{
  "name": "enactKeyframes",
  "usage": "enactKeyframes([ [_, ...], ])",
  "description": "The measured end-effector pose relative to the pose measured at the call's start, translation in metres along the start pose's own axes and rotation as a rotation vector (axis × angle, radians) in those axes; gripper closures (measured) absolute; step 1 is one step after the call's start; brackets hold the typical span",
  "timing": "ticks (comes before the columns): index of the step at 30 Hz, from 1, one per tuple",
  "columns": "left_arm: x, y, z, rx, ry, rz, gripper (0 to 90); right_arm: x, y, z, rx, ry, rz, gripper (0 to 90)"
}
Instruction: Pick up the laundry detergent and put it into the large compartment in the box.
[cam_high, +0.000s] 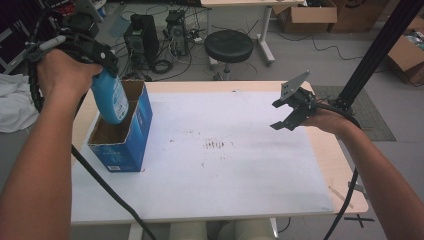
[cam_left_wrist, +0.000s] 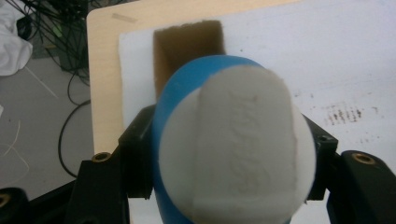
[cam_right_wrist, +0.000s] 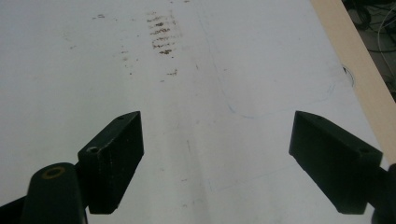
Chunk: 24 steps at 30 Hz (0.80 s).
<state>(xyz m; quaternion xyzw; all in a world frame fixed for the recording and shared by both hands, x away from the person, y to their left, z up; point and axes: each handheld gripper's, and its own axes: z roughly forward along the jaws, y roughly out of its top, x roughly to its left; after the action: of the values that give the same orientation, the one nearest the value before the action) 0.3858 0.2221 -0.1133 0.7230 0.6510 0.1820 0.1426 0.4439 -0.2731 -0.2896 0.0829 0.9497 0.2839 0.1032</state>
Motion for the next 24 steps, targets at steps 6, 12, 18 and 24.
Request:
enactKeyframes([
  [6,0.004,-0.011,0.026,0.014,0.0,0.004,38.0,0.0,0.0,0.001,0.007,0.0,0.002,17.4],
  [12,0.004,-0.023,0.058,0.022,-0.003,0.024,38.0,0.0,0.0,0.002,0.014,-0.001,0.009,17.4],
  [18,0.008,-0.033,0.083,0.026,-0.015,0.022,38.0,0.0,-0.002,0.002,0.022,-0.002,0.015,17.4],
  [24,0.01,-0.048,0.111,0.028,-0.001,0.034,38.0,0.001,-0.001,0.003,0.03,-0.002,0.015,17.4],
])
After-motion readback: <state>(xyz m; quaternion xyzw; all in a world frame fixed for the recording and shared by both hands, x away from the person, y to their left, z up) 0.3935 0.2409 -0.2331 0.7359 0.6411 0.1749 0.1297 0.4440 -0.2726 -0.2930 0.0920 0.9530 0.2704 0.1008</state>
